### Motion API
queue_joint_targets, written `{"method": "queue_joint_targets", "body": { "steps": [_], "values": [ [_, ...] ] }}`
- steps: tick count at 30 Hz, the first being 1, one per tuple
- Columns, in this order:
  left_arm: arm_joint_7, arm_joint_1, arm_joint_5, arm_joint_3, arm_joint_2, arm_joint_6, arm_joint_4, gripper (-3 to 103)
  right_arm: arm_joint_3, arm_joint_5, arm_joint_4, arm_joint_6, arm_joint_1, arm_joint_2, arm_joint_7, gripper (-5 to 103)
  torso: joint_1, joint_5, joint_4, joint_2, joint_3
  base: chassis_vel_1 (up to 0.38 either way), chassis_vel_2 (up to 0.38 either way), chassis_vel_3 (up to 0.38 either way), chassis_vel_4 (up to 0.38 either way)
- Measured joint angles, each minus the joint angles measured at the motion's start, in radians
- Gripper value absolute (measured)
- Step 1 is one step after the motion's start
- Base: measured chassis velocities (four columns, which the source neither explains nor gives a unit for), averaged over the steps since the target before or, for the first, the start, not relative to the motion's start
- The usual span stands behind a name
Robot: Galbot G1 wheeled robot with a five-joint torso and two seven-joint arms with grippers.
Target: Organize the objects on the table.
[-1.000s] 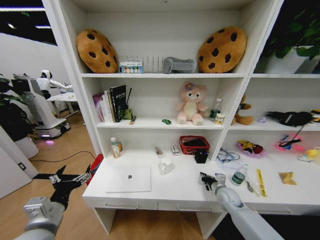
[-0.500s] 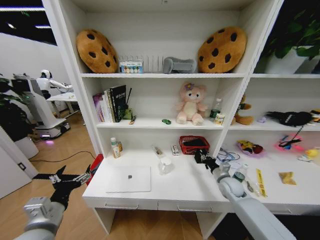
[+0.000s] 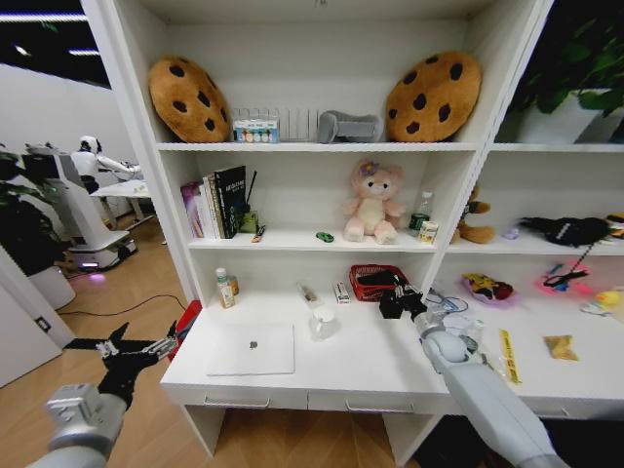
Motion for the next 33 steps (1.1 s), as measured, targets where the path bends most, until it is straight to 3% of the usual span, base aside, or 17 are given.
{"method": "queue_joint_targets", "body": {
  "steps": [7,23,33],
  "values": [
    [0.0,0.0,0.0,0.0,0.0,0.0,0.0,100,-0.073,-0.005,-0.202,0.06,0.162,0.05,-0.003,10,0.0,0.0,0.0001,0.0,0.0,0.0,0.0,0.0,0.0],
    [0.0,0.0,0.0,0.0,0.0,0.0,0.0,100,-0.119,-0.034,-0.459,0.179,0.308,0.167,-0.036,10,0.0,0.0,0.0003,0.0,0.0,0.0,0.0,0.0,0.0],
    [0.0,0.0,0.0,0.0,0.0,0.0,0.0,100,-0.108,-0.038,-0.528,0.198,0.336,0.171,-0.049,10,0.0,0.0,0.0002,0.0,0.0,0.0,0.0,0.0,0.0]
  ]
}}
